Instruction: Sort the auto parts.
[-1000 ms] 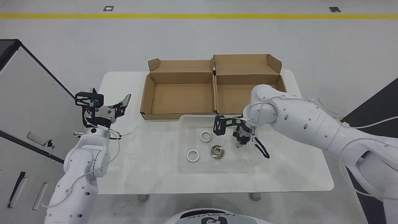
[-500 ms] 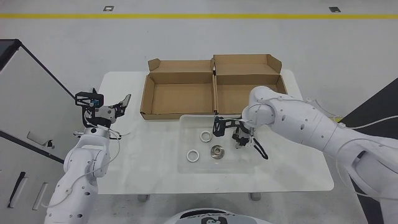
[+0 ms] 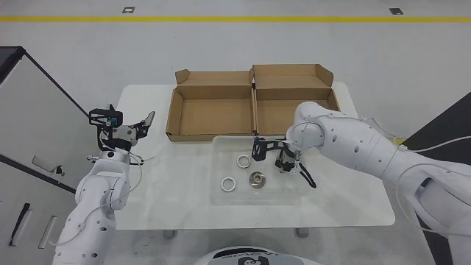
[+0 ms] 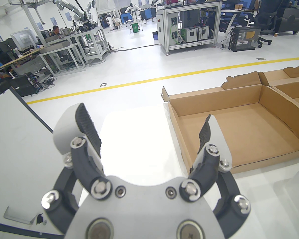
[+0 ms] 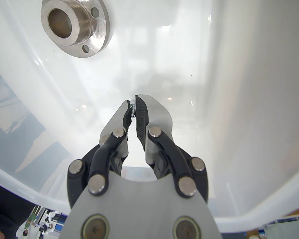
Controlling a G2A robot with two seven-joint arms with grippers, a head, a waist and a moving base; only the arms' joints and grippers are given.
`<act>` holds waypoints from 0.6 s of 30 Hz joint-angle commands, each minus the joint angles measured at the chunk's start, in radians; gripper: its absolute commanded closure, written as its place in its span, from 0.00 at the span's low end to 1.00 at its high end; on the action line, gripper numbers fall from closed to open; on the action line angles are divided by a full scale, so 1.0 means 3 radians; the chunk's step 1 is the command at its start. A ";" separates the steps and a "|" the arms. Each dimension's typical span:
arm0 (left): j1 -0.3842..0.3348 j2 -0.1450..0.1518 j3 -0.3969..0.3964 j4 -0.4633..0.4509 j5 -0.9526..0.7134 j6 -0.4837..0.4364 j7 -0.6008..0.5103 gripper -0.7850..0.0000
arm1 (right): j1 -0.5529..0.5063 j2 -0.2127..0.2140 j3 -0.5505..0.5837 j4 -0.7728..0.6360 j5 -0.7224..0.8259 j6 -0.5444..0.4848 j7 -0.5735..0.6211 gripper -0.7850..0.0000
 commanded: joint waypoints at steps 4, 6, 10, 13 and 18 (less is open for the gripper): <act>0.0000 0.0000 0.0000 0.0000 0.0000 0.0000 0.0000 0.00 | 0.0077 0.0054 0.0051 -0.0111 0.0090 0.0032 0.0032 1.00; 0.0000 0.0000 0.0000 0.0000 0.0000 0.0000 0.0000 0.00 | 0.0105 0.0083 0.0072 -0.0176 0.0136 0.0051 0.0051 1.00; 0.0000 0.0000 0.0000 0.0000 0.0000 0.0000 0.0000 0.00 | 0.0198 0.0188 0.0139 -0.0428 0.0318 0.0118 0.0118 1.00; 0.0000 0.0000 0.0000 0.0000 0.0000 0.0000 0.0000 0.00 | 0.0268 0.0277 0.0184 -0.0640 0.0458 0.0182 0.0182 1.00; 0.0000 0.0000 0.0000 0.0000 0.0000 0.0000 0.0000 0.00 | 0.0395 0.0469 0.0276 -0.0990 0.0675 0.0253 0.0253 1.00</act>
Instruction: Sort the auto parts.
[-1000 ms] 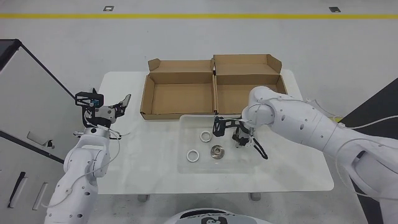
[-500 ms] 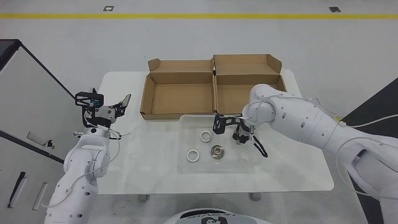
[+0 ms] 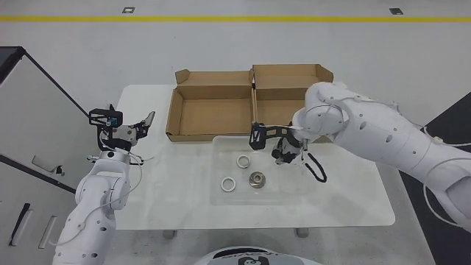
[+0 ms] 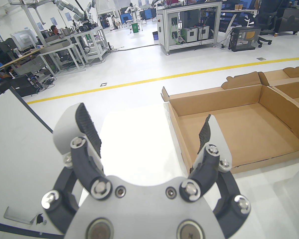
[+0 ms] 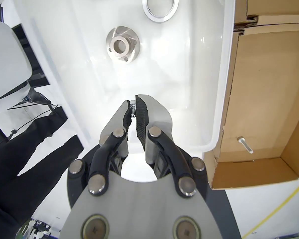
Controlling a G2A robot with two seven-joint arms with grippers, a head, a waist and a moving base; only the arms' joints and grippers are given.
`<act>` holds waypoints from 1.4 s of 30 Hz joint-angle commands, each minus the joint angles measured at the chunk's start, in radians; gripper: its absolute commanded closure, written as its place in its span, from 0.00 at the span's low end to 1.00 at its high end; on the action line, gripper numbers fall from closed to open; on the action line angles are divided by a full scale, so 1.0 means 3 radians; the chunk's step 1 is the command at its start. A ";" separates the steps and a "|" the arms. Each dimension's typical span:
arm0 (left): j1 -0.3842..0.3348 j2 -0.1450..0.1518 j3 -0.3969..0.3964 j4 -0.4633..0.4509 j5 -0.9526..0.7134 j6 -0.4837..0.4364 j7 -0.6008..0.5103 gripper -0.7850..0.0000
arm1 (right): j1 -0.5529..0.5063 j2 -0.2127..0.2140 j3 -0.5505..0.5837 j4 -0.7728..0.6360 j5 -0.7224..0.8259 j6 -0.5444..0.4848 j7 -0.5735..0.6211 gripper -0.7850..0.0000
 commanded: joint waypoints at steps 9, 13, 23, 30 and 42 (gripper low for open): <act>0.0000 0.0000 0.0000 0.0000 0.0000 0.0000 0.0000 0.00 | 0.0251 0.0227 0.0031 -0.0405 0.0305 -0.0079 -0.0079 1.00; 0.0000 0.0000 0.0000 0.0000 0.0000 0.0000 0.0000 0.00 | 0.0396 0.0218 -0.0028 -0.0341 0.0365 -0.0173 -0.0173 1.00; 0.0000 0.0000 0.0000 0.0000 0.0000 0.0000 0.0000 0.00 | 0.0764 0.0062 -0.0275 0.0007 0.0452 -0.0439 -0.0438 1.00; 0.0000 0.0000 0.0000 0.0000 0.0000 0.0000 0.0000 0.00 | 0.0893 0.0019 -0.0275 0.0200 0.0946 -0.0639 -0.0639 1.00; 0.0000 0.0000 0.0000 0.0000 0.0000 0.0000 0.0000 0.00 | 0.0922 0.0351 -0.0275 0.0168 0.1638 -0.0878 -0.0877 1.00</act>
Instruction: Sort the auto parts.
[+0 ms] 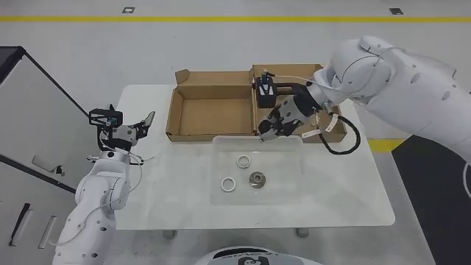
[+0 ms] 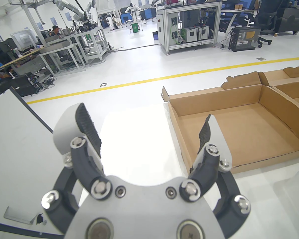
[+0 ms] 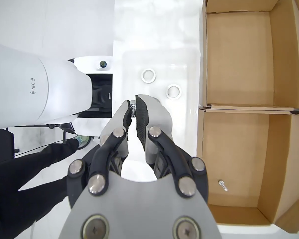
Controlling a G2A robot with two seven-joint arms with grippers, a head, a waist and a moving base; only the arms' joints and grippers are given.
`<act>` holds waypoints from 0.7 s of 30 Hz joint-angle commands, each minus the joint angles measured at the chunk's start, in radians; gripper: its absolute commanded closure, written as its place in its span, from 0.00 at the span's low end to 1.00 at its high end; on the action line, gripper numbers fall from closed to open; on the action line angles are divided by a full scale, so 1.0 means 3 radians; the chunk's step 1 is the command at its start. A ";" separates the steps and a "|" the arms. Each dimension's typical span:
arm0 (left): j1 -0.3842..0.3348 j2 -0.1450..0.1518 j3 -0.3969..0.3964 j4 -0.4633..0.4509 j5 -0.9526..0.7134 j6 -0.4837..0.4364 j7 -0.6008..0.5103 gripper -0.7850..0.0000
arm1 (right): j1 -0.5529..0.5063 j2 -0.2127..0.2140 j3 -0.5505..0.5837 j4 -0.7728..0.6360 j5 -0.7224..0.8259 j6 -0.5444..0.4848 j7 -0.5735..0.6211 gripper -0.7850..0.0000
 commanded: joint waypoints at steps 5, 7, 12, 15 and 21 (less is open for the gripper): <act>0.0000 0.0000 0.0000 0.0000 0.0000 0.0000 0.0000 0.00 | 0.0010 0.0203 0.0000 -0.0034 0.0191 -0.0161 -0.0161 1.00; 0.0000 0.0000 0.0000 0.0000 0.0000 0.0000 0.0000 0.00 | 0.0003 0.0271 0.0000 -0.0047 0.0273 -0.0231 -0.0231 1.00; 0.0000 0.0000 0.0000 0.0000 0.0000 0.0000 0.0000 0.00 | -0.0026 0.0435 0.0001 -0.0102 0.0498 -0.0420 -0.0420 1.00; 0.0000 0.0000 0.0000 0.0000 0.0000 0.0000 0.0000 0.00 | -0.0044 0.0518 0.0000 -0.0163 0.0642 -0.0521 -0.0521 1.00; 0.0000 0.0000 0.0000 0.0000 0.0000 0.0000 0.0000 0.00 | -0.0092 0.0669 0.0000 -0.0292 0.0949 -0.0741 -0.0741 1.00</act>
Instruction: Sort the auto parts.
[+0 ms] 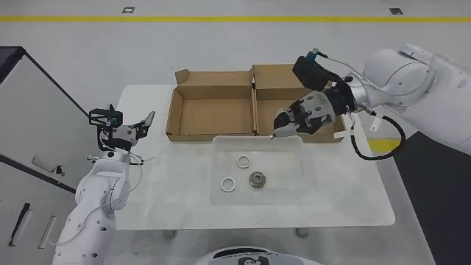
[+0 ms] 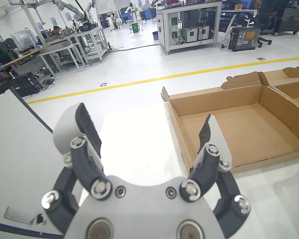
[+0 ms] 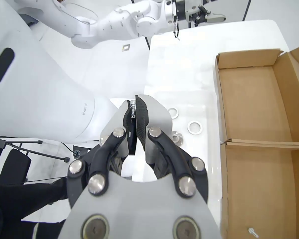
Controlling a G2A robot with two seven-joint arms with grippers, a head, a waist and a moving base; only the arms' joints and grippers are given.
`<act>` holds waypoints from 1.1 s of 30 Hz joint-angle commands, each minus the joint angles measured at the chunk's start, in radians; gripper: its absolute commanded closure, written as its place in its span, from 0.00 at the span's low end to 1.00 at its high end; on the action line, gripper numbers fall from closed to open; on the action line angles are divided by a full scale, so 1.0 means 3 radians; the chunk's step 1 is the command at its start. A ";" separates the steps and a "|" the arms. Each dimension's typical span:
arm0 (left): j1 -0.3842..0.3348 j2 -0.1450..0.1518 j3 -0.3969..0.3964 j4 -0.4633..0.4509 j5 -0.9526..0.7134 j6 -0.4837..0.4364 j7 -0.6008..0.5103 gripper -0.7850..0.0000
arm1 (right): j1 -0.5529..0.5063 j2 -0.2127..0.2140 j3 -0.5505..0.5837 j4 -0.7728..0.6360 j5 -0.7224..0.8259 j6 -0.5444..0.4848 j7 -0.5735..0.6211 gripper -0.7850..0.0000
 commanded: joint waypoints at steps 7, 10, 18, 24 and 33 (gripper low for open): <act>0.0000 0.0000 0.0000 0.0000 0.0000 0.0000 0.0000 0.00 | -0.0060 0.0171 0.0001 -0.0146 0.0286 -0.0333 -0.0333 1.00; 0.0000 0.0000 0.0000 0.0000 0.0000 0.0000 0.0000 0.00 | -0.0053 0.0224 0.0070 -0.0262 0.0519 -0.0333 -0.0333 1.00; 0.0000 0.0000 0.0000 0.0000 0.0000 0.0000 0.0000 0.00 | -0.0232 0.0336 0.0501 -0.0507 0.0958 -0.0333 -0.0333 1.00; 0.0000 0.0000 0.0000 0.0000 0.0000 0.0000 0.0000 0.00 | -0.0502 0.0357 0.0933 -0.0653 0.1261 -0.0333 -0.0333 1.00; 0.0000 0.0000 0.0000 0.0000 0.0000 0.0000 0.0000 0.00 | -0.0779 0.0325 0.1316 -0.0776 0.1476 -0.0333 -0.0332 1.00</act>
